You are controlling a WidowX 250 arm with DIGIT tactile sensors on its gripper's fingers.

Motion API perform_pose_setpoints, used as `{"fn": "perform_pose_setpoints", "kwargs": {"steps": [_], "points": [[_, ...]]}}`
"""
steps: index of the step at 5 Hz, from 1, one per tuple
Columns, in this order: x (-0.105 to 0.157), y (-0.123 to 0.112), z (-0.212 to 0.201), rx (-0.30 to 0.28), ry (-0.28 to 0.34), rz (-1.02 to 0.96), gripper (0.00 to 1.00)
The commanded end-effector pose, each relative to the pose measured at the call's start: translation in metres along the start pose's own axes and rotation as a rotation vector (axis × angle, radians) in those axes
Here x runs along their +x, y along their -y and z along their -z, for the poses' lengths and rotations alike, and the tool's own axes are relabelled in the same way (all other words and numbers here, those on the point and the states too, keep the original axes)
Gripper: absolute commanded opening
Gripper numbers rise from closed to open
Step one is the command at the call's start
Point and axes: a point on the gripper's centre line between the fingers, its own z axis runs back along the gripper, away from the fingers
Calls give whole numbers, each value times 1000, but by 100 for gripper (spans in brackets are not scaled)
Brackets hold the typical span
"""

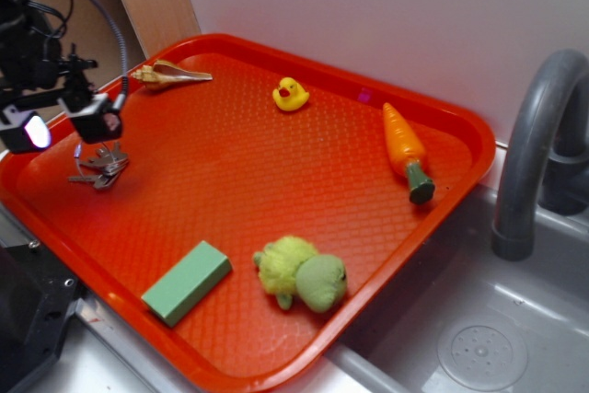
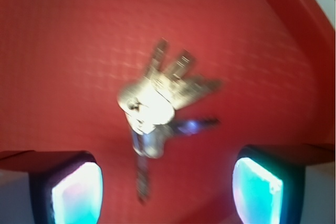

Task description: Grab the silver keys.

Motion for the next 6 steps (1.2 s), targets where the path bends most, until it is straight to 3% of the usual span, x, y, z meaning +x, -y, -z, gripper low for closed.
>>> {"fn": "perform_pose_setpoints", "kwargs": {"steps": [1,2,3,4,5,6], "points": [[-8,17,20,28,-13,42,0],[-14,16,13,36,5,49,0],[16,27,19,44,3,51,0],[18,27,13,66,30,50,0],[19,29,-2,69,93,56,0],[9,36,-47,66,209,94,0]]}}
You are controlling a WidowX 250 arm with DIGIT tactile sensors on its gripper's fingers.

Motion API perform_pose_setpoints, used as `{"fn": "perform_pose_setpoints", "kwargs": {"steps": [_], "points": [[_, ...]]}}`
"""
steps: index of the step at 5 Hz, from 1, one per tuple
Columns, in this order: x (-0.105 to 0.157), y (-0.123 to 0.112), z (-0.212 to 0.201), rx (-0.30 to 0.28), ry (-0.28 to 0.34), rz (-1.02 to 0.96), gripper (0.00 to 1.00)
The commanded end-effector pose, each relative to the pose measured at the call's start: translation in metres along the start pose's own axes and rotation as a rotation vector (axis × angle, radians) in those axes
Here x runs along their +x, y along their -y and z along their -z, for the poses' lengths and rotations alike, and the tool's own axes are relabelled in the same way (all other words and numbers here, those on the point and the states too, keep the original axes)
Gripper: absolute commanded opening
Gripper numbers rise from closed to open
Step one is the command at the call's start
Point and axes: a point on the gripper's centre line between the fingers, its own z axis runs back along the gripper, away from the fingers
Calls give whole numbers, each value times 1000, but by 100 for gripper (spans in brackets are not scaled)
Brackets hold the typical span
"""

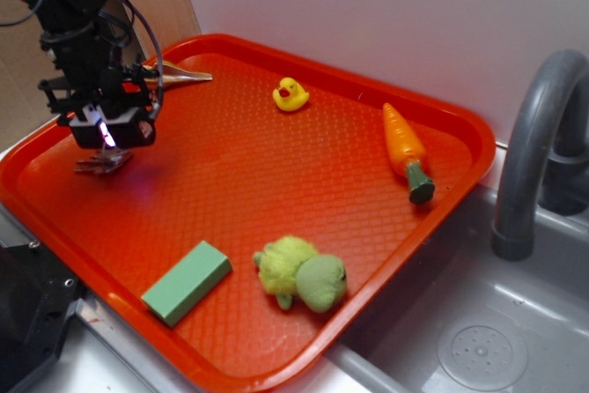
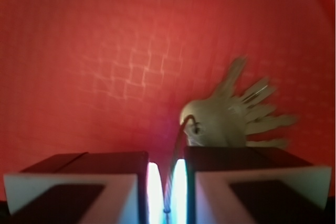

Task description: Grab the silver keys.

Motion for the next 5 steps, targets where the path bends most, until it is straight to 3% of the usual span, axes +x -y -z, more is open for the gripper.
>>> {"fn": "perform_pose_setpoints", "kwargs": {"steps": [1,2,3,5], "points": [[-1,4,-102,-38,237,73,0],[-5,23,-125,-167,158,257,0],[-4,56,-117,-165,105,384,0],[0,62,-120,-180,75,414,0]]}}
